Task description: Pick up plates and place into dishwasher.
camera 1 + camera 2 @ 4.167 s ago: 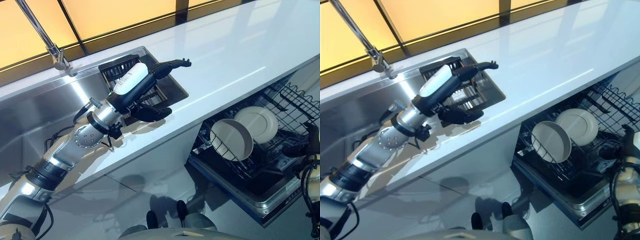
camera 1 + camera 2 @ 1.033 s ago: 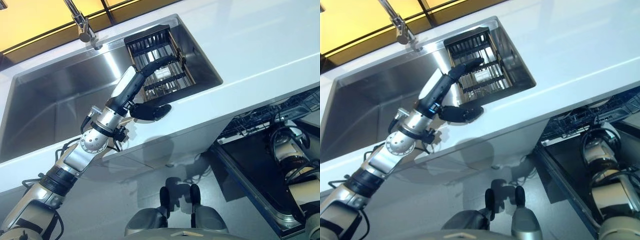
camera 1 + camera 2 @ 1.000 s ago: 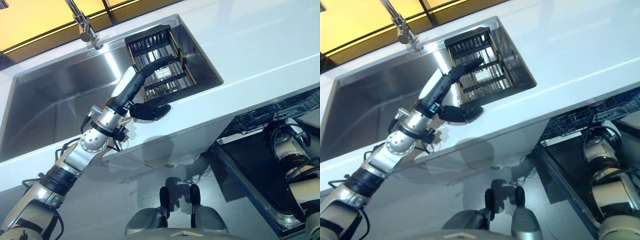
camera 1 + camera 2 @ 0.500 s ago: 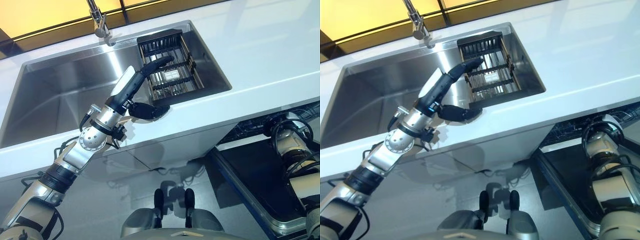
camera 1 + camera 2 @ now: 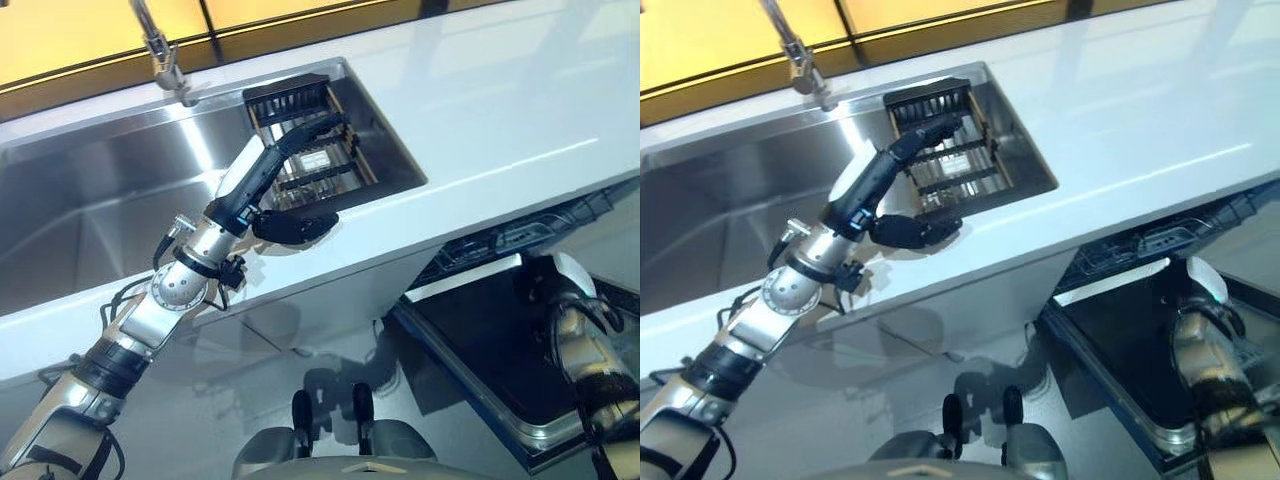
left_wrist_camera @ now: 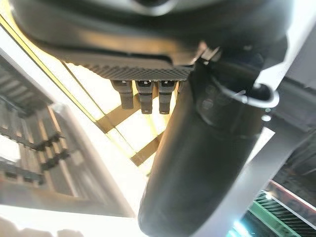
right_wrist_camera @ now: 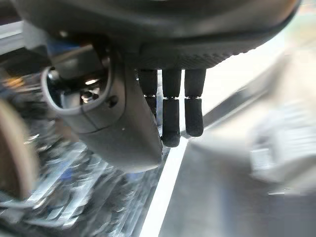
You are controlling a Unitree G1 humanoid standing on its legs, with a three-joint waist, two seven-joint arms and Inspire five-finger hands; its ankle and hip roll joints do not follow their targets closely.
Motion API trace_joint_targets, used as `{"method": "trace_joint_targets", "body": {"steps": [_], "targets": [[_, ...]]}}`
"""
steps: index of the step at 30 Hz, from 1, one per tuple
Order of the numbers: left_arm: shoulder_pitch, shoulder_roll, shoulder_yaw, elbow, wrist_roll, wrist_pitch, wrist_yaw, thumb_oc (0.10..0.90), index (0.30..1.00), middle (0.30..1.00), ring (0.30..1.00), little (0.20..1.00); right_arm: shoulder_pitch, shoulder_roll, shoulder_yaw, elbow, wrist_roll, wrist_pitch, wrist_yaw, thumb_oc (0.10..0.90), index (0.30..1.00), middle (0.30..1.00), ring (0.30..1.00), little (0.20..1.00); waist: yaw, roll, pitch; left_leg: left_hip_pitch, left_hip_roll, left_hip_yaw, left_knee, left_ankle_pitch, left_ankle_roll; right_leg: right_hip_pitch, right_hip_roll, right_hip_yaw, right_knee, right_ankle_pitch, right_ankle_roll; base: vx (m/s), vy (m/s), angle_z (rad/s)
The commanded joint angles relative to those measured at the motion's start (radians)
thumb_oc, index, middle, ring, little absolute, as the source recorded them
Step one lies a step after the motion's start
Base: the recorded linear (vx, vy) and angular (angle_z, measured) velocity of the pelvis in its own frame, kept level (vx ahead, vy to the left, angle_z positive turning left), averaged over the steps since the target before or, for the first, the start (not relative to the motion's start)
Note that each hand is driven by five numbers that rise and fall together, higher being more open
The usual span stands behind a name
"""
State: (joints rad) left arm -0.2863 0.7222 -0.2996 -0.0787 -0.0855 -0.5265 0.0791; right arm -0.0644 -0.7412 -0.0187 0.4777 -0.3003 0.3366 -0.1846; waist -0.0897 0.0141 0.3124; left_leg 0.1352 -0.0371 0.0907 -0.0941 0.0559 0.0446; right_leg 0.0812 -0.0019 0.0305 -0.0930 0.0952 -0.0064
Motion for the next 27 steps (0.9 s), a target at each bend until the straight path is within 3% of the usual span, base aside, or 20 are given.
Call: {"method": "trace_joint_targets", "body": {"steps": [1, 2, 8, 14, 17, 19, 21, 23, 27], "targets": [[-0.052, -0.021, 0.051, -0.03, -0.039, -0.112, 0.033, 0.8, 0.9, 0.9, 0.9, 0.9, 0.049, -0.107, -0.103, 0.0, -0.076, 0.045, -0.058, 0.8, 0.9, 0.9, 0.9, 0.9, -0.076, -0.013, -0.14, 0.04, -0.014, 0.06, 0.007, -0.177, 0.028, 0.052, 0.065, 0.022, 0.006, -0.11, 0.04, -0.01, 0.082, -0.31], [-0.045, -0.024, 0.065, -0.027, -0.043, -0.11, 0.028, 0.8, 0.9, 0.9, 0.9, 0.9, 0.111, -0.088, -0.165, -0.063, -0.092, 0.047, -0.058, 0.8, 0.9, 0.9, 0.9, 0.9, -0.103, -0.018, -0.144, 0.043, -0.01, 0.08, 0.007, -0.18, 0.029, 0.048, 0.069, 0.039, 0.006, -0.107, 0.045, -0.01, 0.08, -0.26], [-0.024, -0.042, 0.079, -0.028, -0.04, -0.104, 0.009, 0.8, 0.9, 0.9, 0.9, 0.9, 0.265, -0.02, -0.281, -0.148, -0.198, -0.004, -0.151, 0.8, 0.9, 0.9, 0.9, 0.9, -0.163, -0.025, -0.16, 0.042, 0.002, 0.132, 0.007, -0.185, 0.032, 0.032, 0.084, 0.087, 0.006, -0.097, 0.054, -0.01, 0.04, -0.38], [-0.038, -0.047, 0.064, -0.018, -0.046, -0.096, 0.022, 0.8, 0.9, 0.9, 0.9, 0.9, 0.337, 0.053, -0.325, -0.106, -0.109, -0.082, -0.304, 0.8, 0.9, 0.9, 0.9, 0.9, -0.201, -0.022, -0.175, 0.038, 0.011, 0.173, 0.007, -0.189, 0.033, 0.015, 0.094, 0.125, 0.006, -0.088, 0.063, -0.01, 0.027, -0.28], [-0.042, -0.042, 0.061, -0.014, -0.063, -0.098, 0.004, 0.8, 0.9, 0.9, 0.9, 0.9, 0.355, 0.101, -0.343, -0.06, 0.063, -0.169, -0.352, 0.8, 0.9, 0.9, 0.9, 0.9, -0.208, -0.021, -0.178, 0.037, 0.014, 0.182, 0.007, -0.19, 0.034, 0.01, 0.095, 0.131, 0.006, -0.085, 0.066, 0.0, -0.008, -0.18], [-0.05, -0.044, 0.049, -0.018, -0.071, -0.087, -0.008, 0.8, 0.9, 0.9, 0.9, 0.9, 0.342, 0.157, -0.349, -0.041, 0.3, -0.285, -0.371, 0.8, 0.9, 0.9, 0.9, 0.9, -0.208, -0.018, -0.18, 0.036, 0.013, 0.181, 0.007, -0.192, 0.037, 0.007, 0.095, 0.133, 0.006, -0.084, 0.065, 0.0, -0.011, -0.03], [-0.06, -0.047, 0.04, -0.014, -0.074, -0.081, -0.016, 0.8, 0.9, 0.9, 0.9, 0.9, 0.312, 0.226, -0.345, -0.049, 0.57, -0.409, -0.31, 0.8, 0.9, 0.9, 0.9, 0.9, -0.209, -0.014, -0.18, 0.037, 0.012, 0.174, 0.007, -0.194, 0.041, 0.008, 0.095, 0.132, 0.006, -0.086, 0.063, 0.01, -0.024, -0.05], [-0.074, -0.054, 0.03, 0.001, -0.077, -0.084, -0.026, 0.8, 0.9, 0.9, 0.9, 0.9, 0.28, 0.31, -0.334, -0.033, 0.826, -0.538, -0.179, 0.8, 0.9, 0.9, 0.9, 0.9, -0.204, -0.009, -0.183, 0.034, 0.011, 0.167, 0.007, -0.195, 0.043, 0.006, 0.094, 0.129, 0.006, -0.087, 0.061, 0.0, -0.014, -0.02], [-0.113, -0.043, 0.011, 0.012, -0.109, -0.072, -0.042, 0.8, 0.9, 0.9, 0.9, 0.9, 0.237, 0.367, -0.321, 0.111, 1.035, -0.694, -0.029, 0.8, 0.9, 0.9, 0.9, 0.9, -0.186, -0.002, -0.193, 0.031, 0.009, 0.16, 0.007, -0.196, 0.041, 0.003, 0.092, 0.126, 0.006, -0.089, 0.058, 0.01, -0.01, -0.02]]}}
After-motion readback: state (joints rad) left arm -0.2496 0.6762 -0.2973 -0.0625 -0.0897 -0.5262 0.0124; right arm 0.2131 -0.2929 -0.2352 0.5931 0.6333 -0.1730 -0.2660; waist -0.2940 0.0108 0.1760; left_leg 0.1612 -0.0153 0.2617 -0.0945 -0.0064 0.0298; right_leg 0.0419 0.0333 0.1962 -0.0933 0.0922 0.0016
